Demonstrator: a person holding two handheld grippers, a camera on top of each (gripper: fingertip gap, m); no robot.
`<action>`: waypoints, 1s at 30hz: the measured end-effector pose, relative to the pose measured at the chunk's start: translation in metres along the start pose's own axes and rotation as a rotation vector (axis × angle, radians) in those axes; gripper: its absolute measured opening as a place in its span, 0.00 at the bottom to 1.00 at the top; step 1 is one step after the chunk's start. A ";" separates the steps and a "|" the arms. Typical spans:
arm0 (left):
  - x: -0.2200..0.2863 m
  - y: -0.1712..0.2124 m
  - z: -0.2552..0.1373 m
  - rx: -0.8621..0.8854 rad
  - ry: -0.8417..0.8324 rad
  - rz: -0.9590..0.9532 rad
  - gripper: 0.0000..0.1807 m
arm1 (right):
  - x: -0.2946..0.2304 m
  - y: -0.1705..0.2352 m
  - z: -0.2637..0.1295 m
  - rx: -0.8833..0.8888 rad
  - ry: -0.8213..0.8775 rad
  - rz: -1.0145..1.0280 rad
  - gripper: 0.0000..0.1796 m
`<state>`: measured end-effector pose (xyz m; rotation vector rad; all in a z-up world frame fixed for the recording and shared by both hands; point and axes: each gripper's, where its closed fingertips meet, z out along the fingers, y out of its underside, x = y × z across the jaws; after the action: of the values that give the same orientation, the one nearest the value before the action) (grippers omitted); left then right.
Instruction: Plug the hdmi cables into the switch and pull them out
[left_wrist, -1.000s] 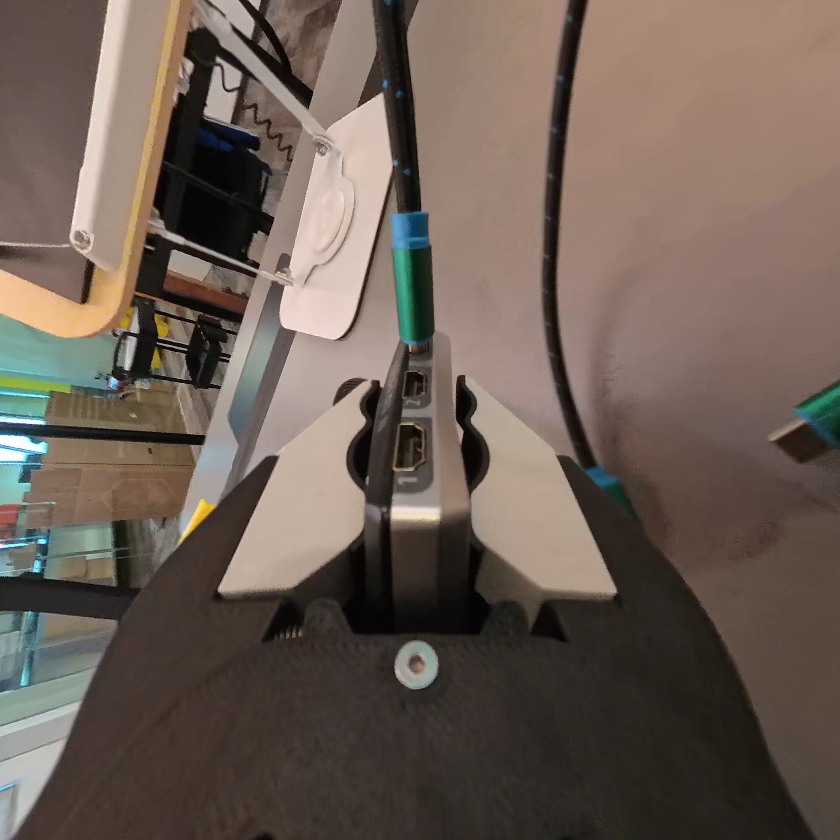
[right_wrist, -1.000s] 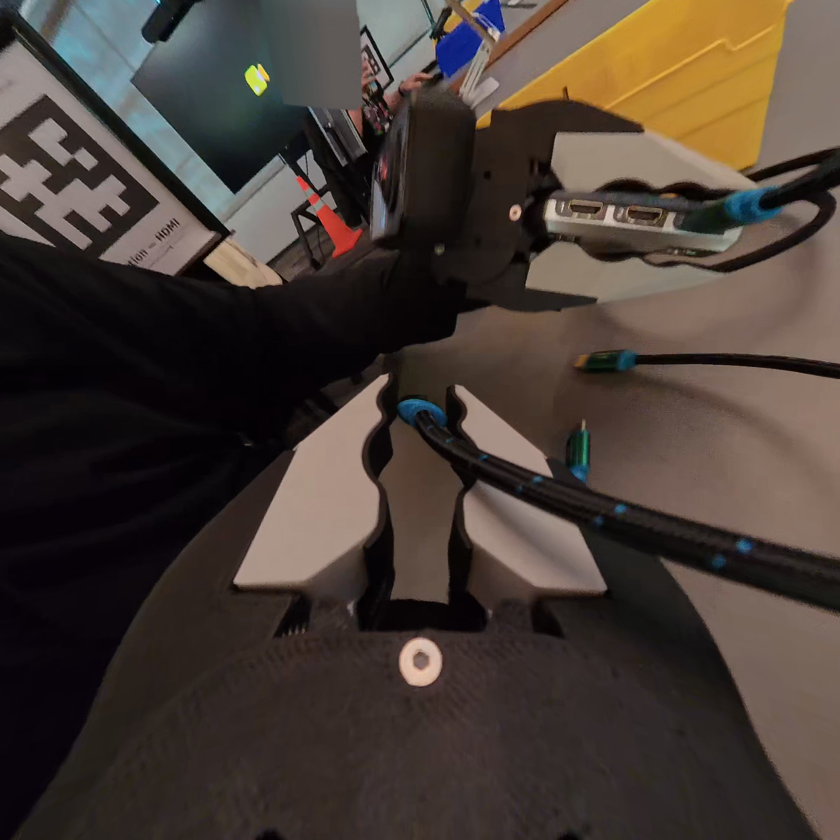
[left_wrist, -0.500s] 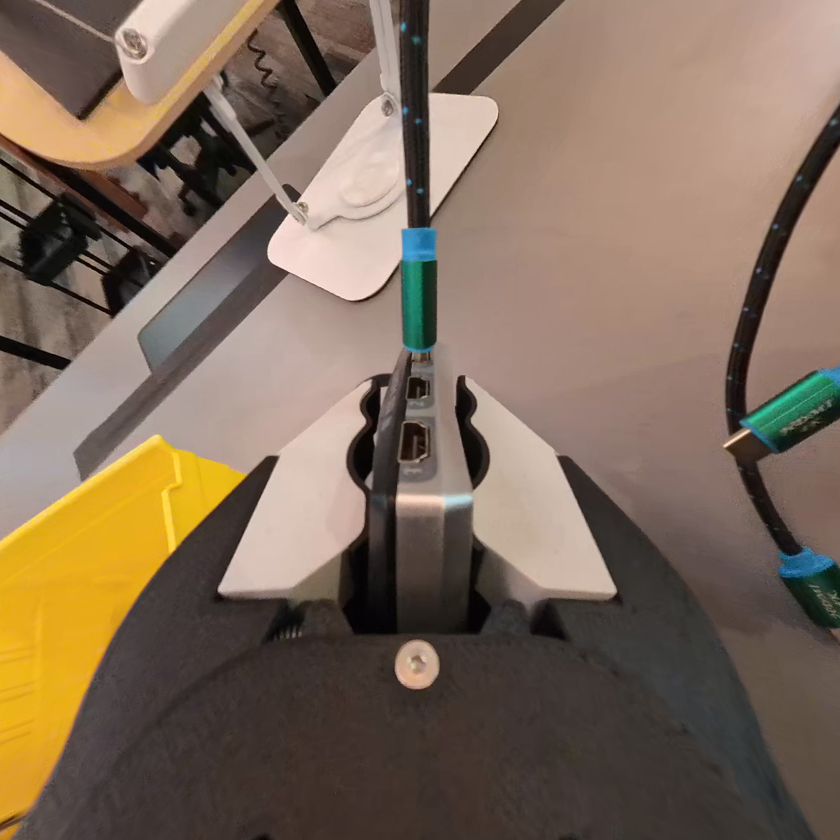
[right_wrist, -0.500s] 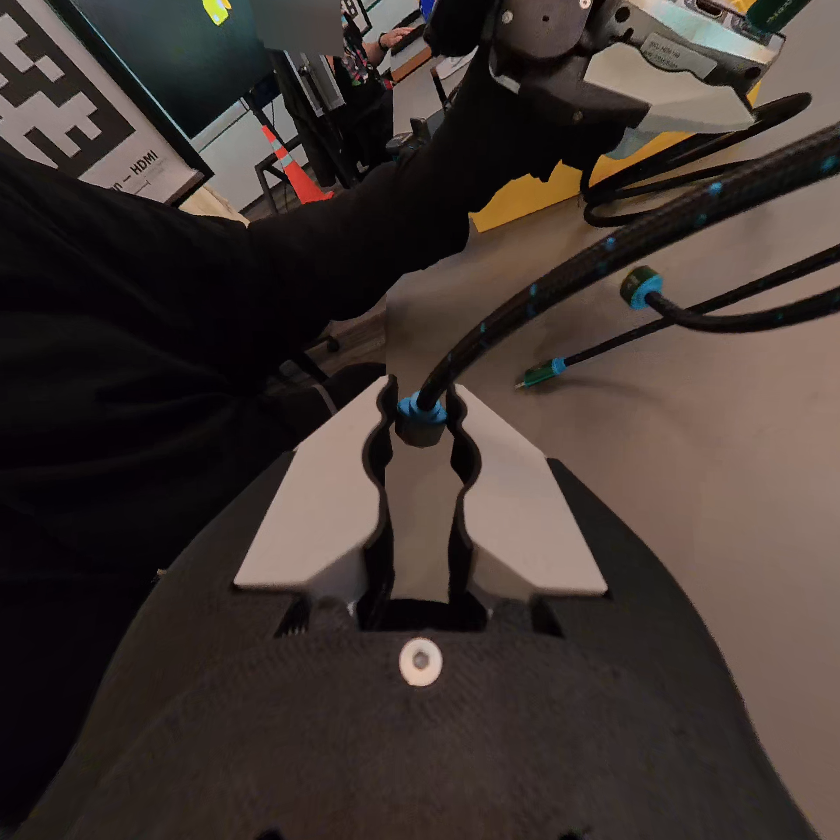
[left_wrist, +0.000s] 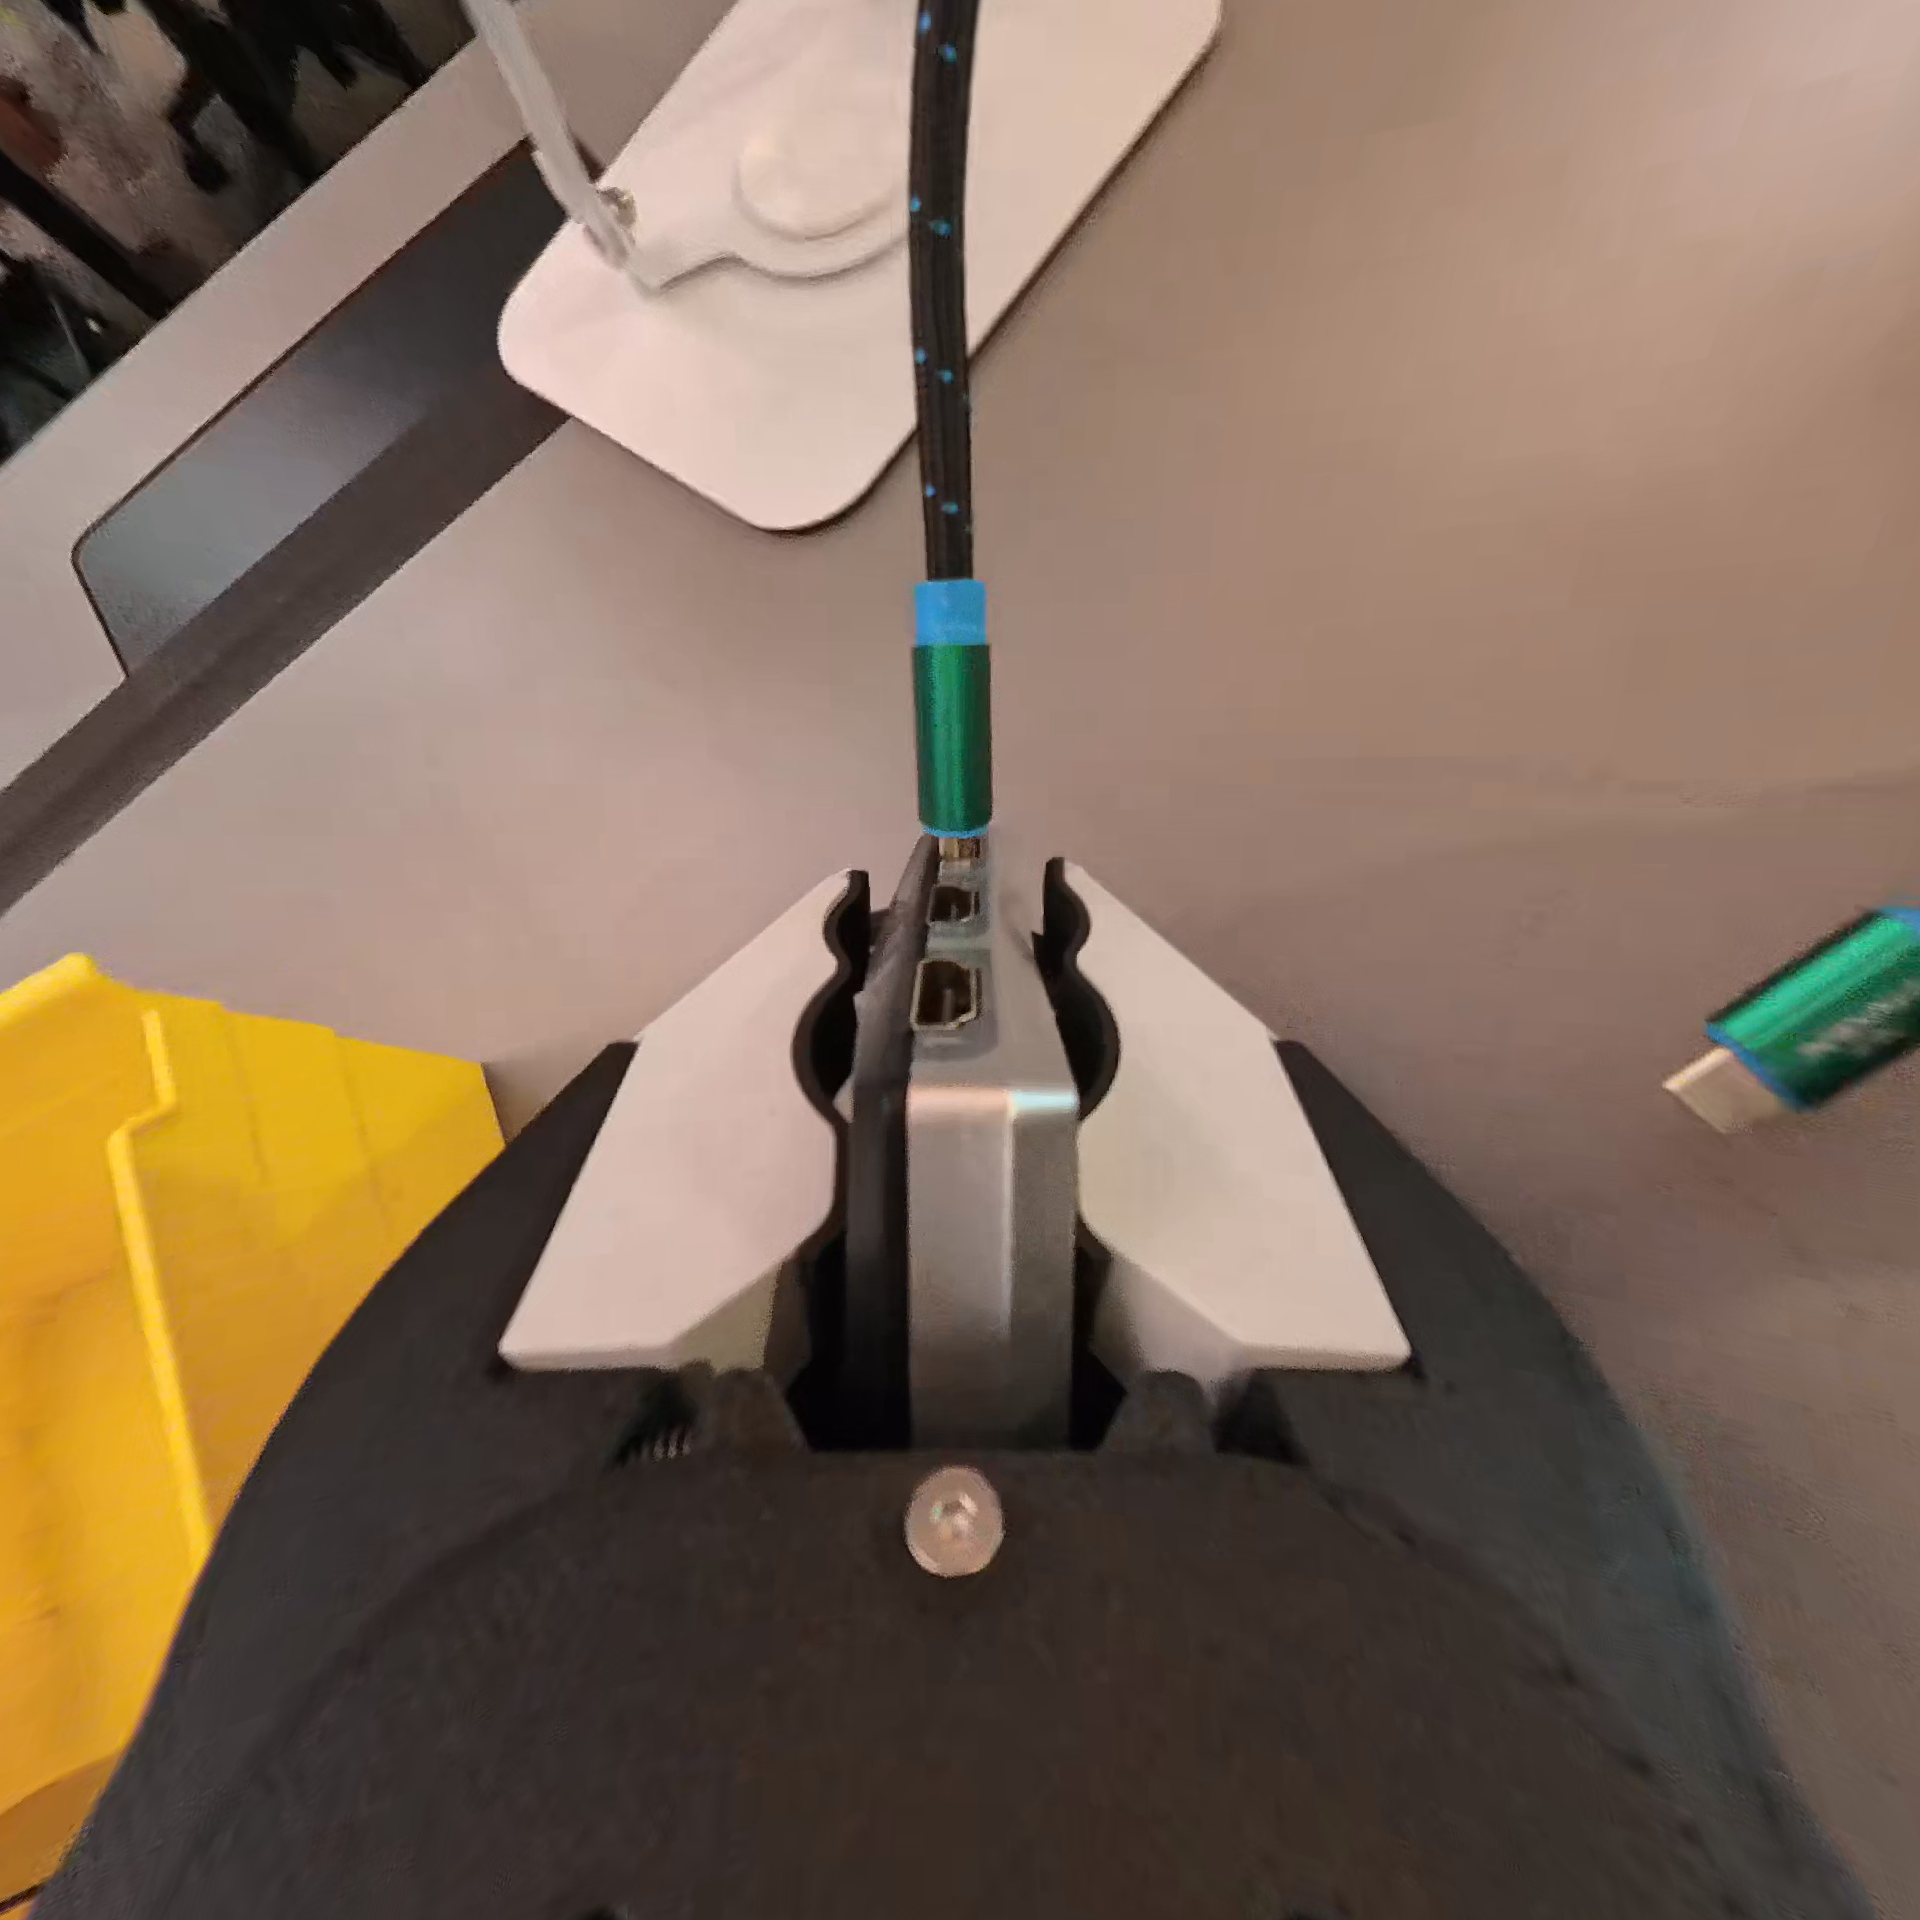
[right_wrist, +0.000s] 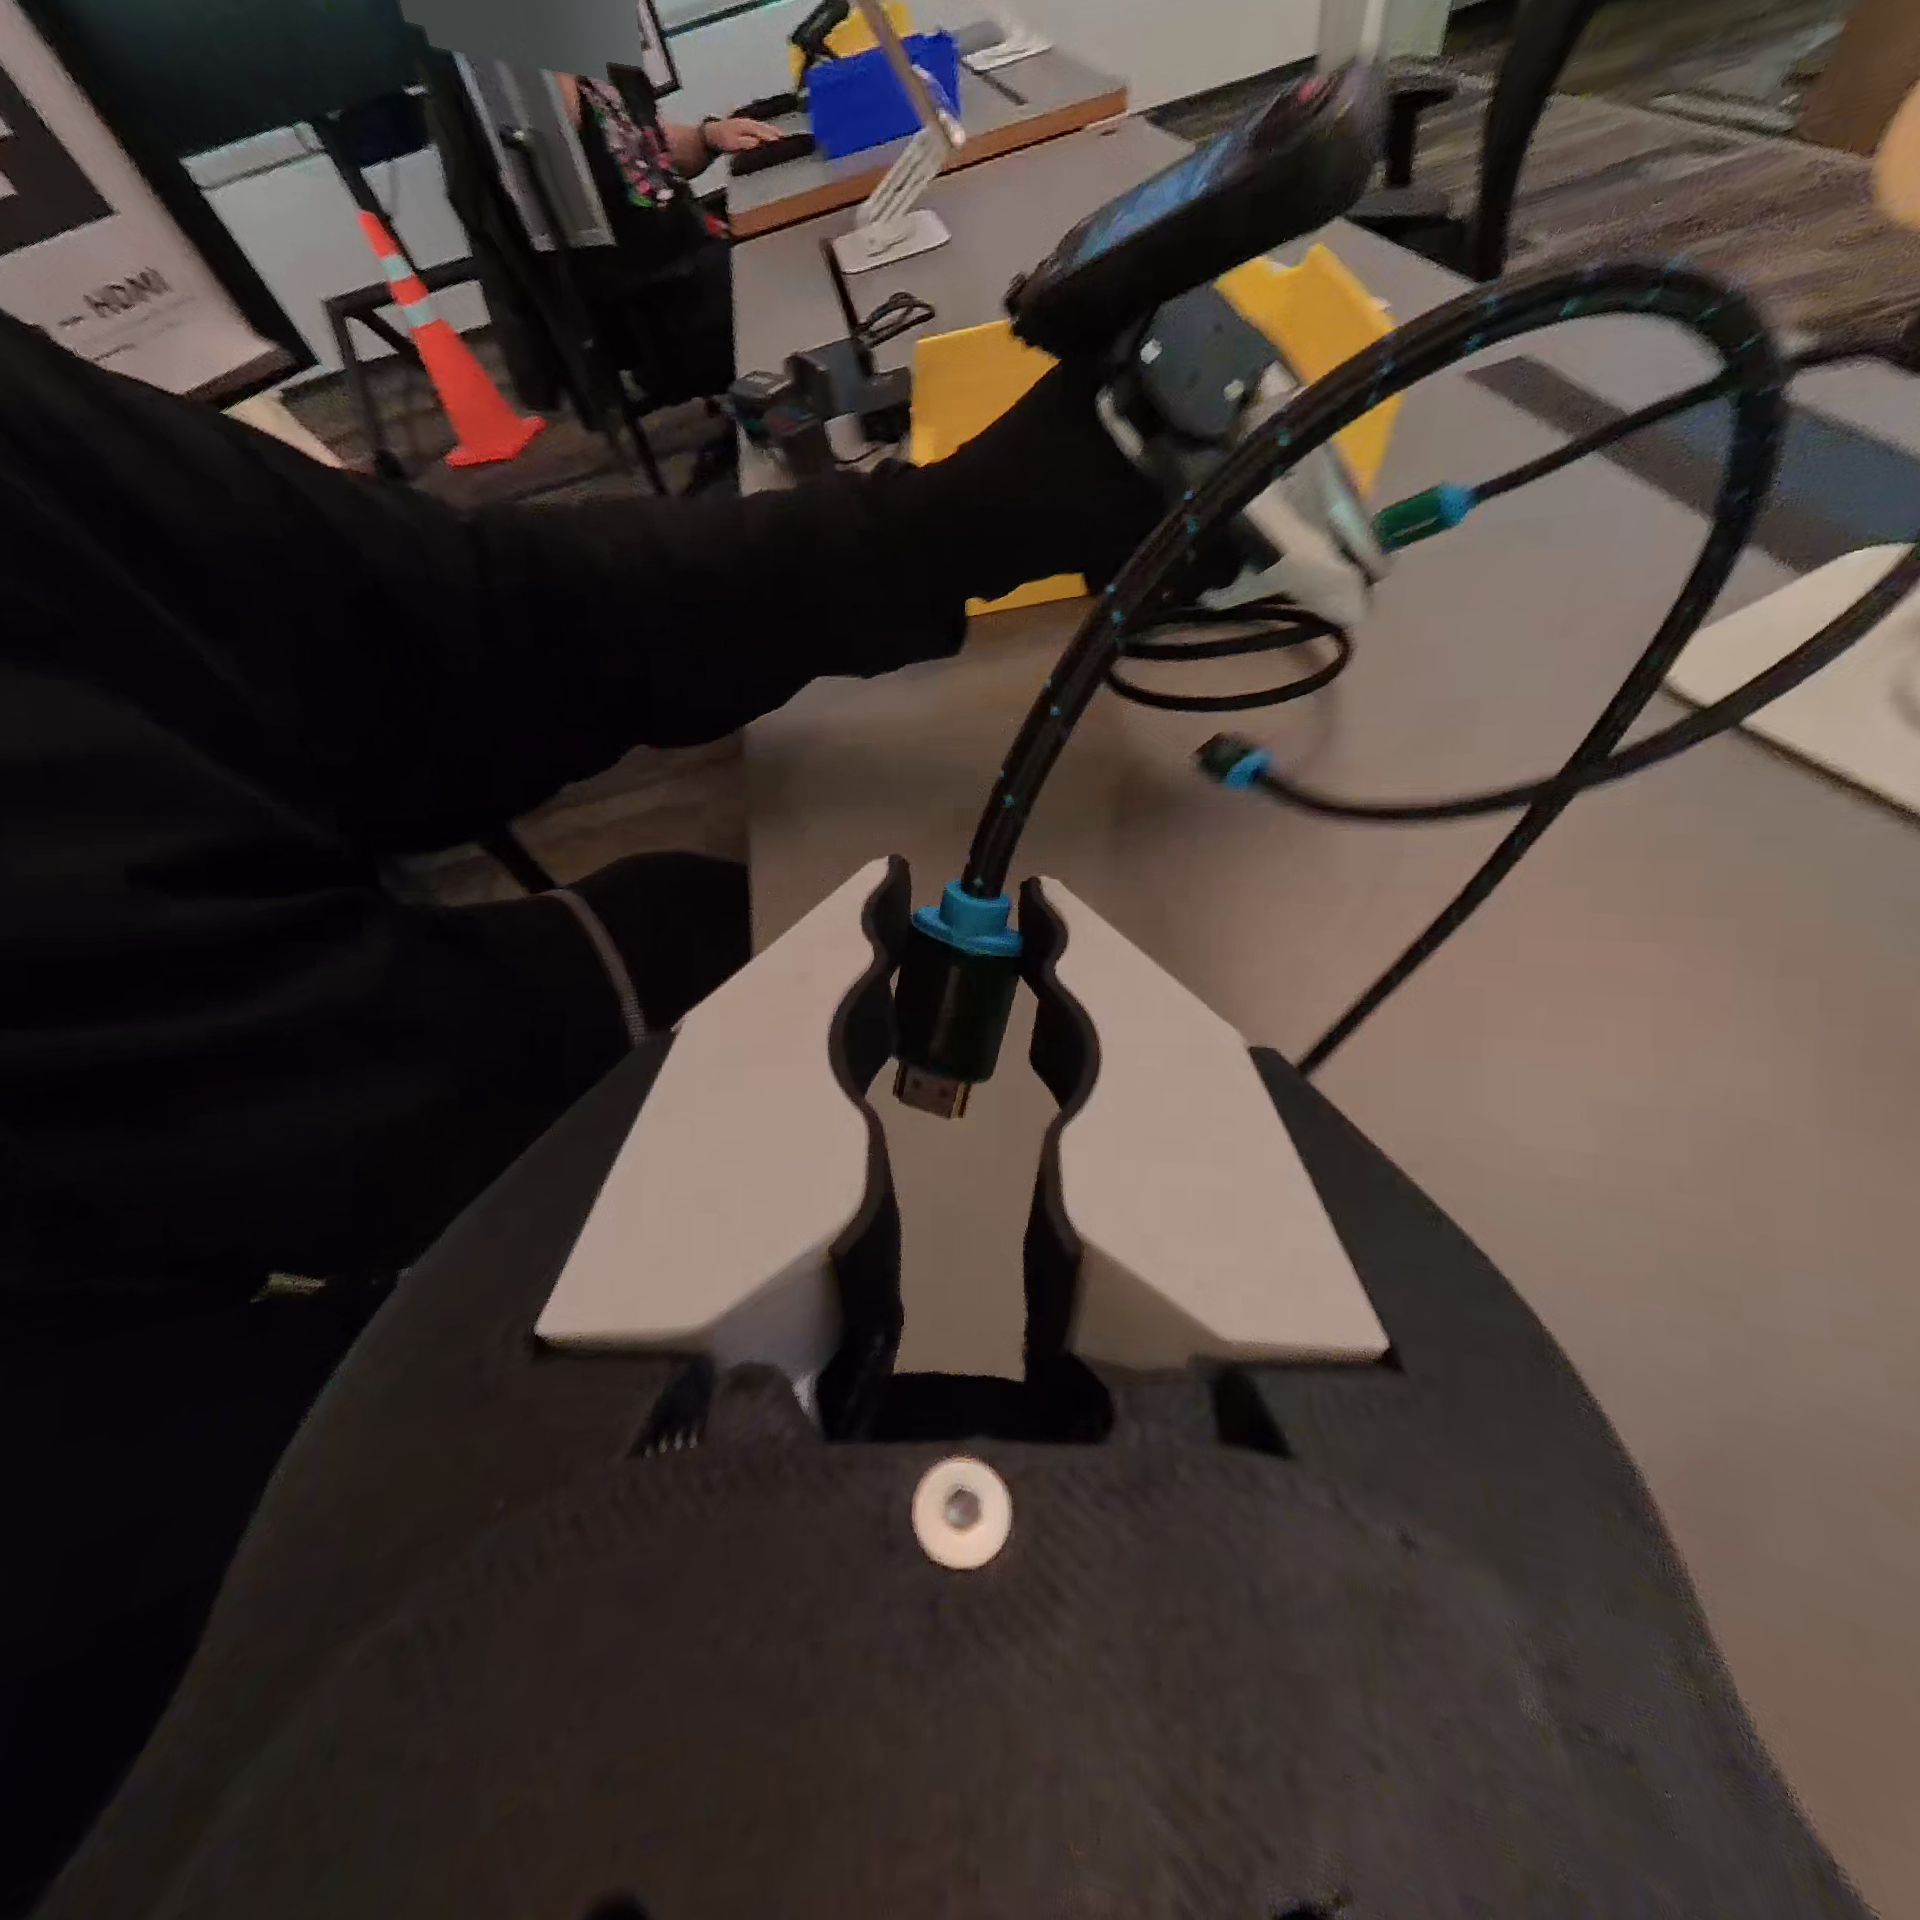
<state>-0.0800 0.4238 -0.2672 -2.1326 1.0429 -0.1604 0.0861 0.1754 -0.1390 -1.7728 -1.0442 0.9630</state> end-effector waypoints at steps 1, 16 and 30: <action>0.007 0.000 0.001 -0.004 0.002 0.041 0.18 | 0.006 -0.005 -0.005 0.007 0.021 -0.008 0.10; 0.092 -0.018 0.005 -0.012 0.195 0.182 0.18 | -0.020 0.065 0.098 -0.326 -0.294 -0.047 0.09; 0.052 -0.043 -0.041 0.165 0.247 -0.037 0.18 | -0.033 0.083 0.088 -0.366 -0.243 -0.072 0.08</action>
<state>-0.0353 0.3793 -0.2195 -2.0180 1.0887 -0.5206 0.0175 0.1452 -0.2400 -1.9249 -1.5069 1.0090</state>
